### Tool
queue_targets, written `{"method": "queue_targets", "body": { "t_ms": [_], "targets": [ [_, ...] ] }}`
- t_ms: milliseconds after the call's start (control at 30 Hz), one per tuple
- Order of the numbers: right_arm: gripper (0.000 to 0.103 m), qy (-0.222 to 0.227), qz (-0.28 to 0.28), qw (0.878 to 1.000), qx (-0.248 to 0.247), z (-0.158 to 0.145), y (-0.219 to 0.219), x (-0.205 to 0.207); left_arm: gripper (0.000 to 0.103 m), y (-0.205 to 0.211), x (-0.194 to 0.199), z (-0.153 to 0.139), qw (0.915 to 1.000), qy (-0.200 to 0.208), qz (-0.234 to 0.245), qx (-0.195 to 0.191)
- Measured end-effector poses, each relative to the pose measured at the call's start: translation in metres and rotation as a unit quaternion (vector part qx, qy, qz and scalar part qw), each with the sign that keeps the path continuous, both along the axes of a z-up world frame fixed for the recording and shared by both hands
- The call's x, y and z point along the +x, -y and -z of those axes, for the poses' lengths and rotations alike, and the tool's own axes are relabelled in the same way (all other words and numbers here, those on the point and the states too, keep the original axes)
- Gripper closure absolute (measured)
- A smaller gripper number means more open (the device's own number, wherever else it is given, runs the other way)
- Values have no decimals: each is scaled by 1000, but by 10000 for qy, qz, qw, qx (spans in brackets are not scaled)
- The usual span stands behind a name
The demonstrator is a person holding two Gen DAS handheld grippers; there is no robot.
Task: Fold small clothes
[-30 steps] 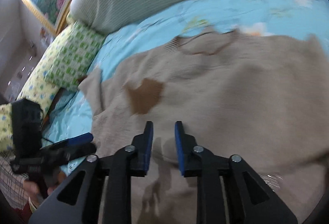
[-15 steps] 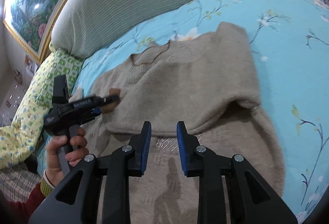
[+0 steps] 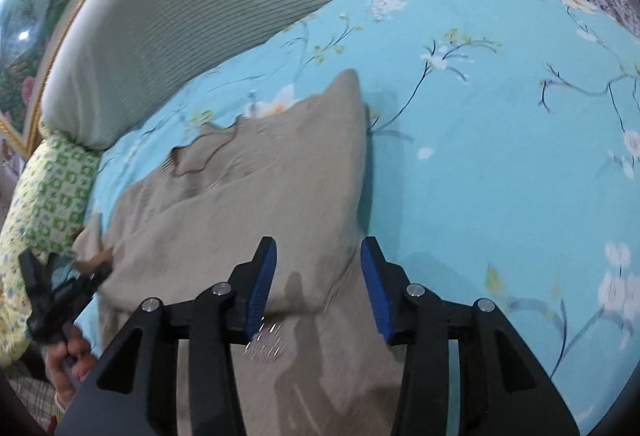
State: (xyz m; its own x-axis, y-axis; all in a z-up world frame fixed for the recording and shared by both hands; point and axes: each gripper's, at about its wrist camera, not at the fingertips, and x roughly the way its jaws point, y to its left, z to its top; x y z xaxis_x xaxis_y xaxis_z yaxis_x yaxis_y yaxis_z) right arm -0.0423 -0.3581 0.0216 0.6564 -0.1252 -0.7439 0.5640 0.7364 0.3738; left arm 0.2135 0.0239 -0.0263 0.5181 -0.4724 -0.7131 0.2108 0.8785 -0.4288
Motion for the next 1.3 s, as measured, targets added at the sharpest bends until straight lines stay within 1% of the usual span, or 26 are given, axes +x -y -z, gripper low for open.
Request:
{"method": "queue_targets", "body": {
  "t_ms": [33,67,100,167,200,233,267,300,333,400,467,533,567,633,667,700,767,867,933,967,1000,1067,1133,1233,1300],
  "targets": [
    [58,-86,54,9999,-17,2,5,4,91,1,-3,-2,10000,31,35,15],
    [58,-207,85,9997,18,5,10,12,87,4,-3,1,10000,-11,73,45],
    [58,-291,53,9995,80,8,15,18,81,6,-3,4,9999,-58,103,52],
    [58,-453,-16,9989,118,17,21,33,80,4,-8,6,9998,-88,136,74],
    [58,-576,-61,9983,93,22,23,39,83,6,-9,7,9998,-85,164,66],
    [60,-610,-167,9980,32,25,22,44,86,3,-11,5,9998,-66,193,50],
    [73,-625,-241,9977,-100,24,21,48,91,6,-11,2,9997,26,242,50],
    [92,-714,-330,9965,-291,21,19,51,96,1,-16,-5,9995,134,268,44],
    [93,-740,-326,9959,-417,16,19,51,94,2,-17,-12,9992,302,246,99],
    [93,-760,-257,9952,-556,11,21,48,94,1,-15,-12,9992,297,200,200],
    [93,-809,-215,9953,-491,15,24,47,93,-1,-9,0,9992,80,120,374],
    [88,-793,-168,9961,-347,18,25,45,87,-7,-10,9,9993,-116,110,339],
    [86,-775,-118,9964,-309,17,24,43,86,-12,-13,8,9995,-96,97,298],
    [76,-610,-73,9979,-216,10,17,33,83,-22,-22,1,9995,0,30,330],
    [73,-537,-85,9982,-232,7,12,32,82,-27,-24,-1,9995,14,-3,324],
    [67,-468,-115,9985,-277,2,5,27,79,-31,-25,-1,9995,4,-21,301],
    [64,-365,-183,9986,-345,-2,-7,22,74,-44,-30,-5,9997,-26,-115,231],
    [62,-266,-328,9984,-371,-6,-26,15,61,-64,-33,-9,9995,-73,-281,123],
    [62,-212,-362,9981,-462,-8,-35,8,51,-82,-33,-12,9989,-101,-455,-48],
    [62,-196,-367,9980,-480,-9,-39,7,41,-88,-32,-14,9984,-110,-555,-56],
    [62,-186,-391,9979,-472,-9,-43,6,36,-95,-31,-14,9978,-111,-653,-57],
    [62,-174,-562,9974,-406,-8,-52,7,36,-118,-24,-16,9959,-127,-883,-124],
    [62,-221,-637,9967,-454,-7,-61,6,35,-134,-15,-15,9941,-216,-1042,-190],
    [62,-231,-863,9954,-343,-3,-74,10,35,-167,2,-15,9886,-265,-1393,-503],
    [62,-273,-999,9941,-336,0,-85,12,35,-188,15,-16,9831,-247,-1630,-797]
  ]
}}
